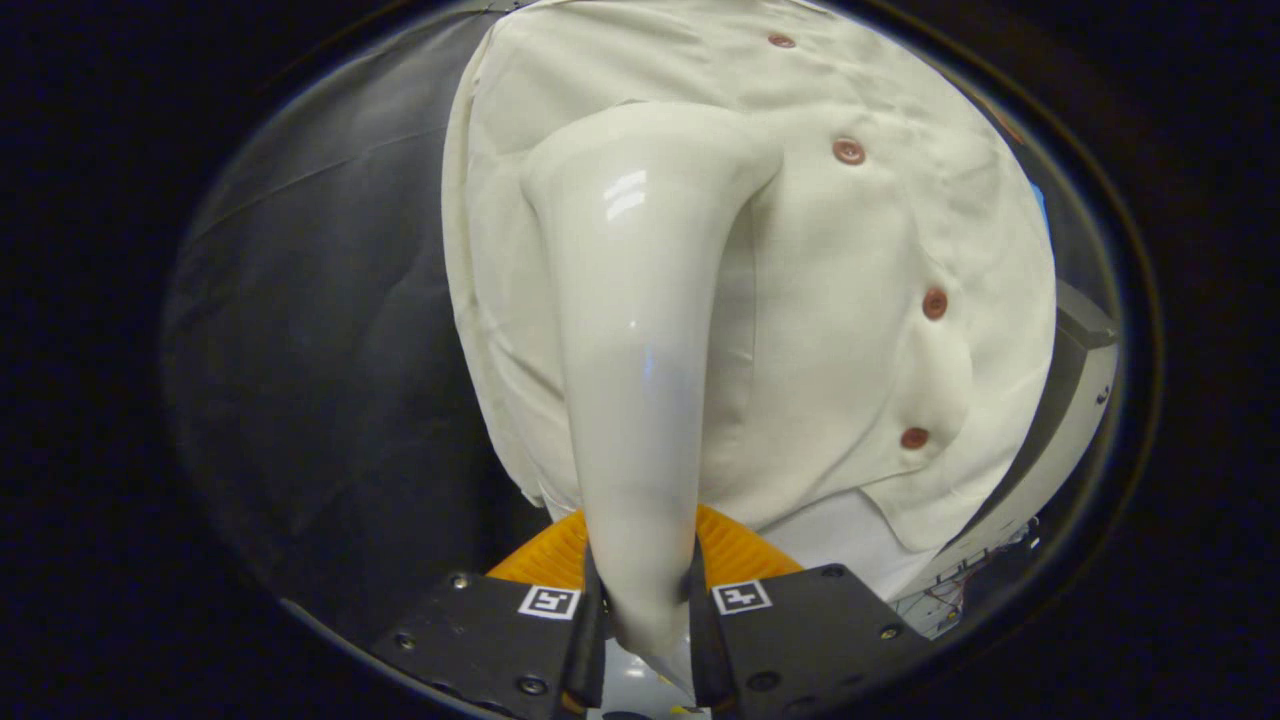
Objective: Iron the clothes twice with a garment steamer, once on the left side and once on the right side.
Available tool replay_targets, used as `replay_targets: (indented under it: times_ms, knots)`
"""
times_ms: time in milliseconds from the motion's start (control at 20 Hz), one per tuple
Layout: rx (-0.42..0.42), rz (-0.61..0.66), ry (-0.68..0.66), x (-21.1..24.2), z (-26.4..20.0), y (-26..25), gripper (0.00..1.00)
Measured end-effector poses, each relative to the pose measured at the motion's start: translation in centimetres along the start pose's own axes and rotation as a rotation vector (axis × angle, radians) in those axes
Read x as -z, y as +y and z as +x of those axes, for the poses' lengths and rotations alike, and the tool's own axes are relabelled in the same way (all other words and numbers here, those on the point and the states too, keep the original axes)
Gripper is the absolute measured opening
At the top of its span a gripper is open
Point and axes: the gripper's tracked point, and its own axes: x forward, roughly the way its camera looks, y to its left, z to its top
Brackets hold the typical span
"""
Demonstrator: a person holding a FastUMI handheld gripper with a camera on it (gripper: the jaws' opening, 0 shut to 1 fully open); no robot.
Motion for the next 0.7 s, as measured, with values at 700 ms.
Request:
replay_targets:
  times_ms: [700]
  knots:
    - [-0.026,0.072,0.062,-4.2,-3.5,-0.8,0.33]
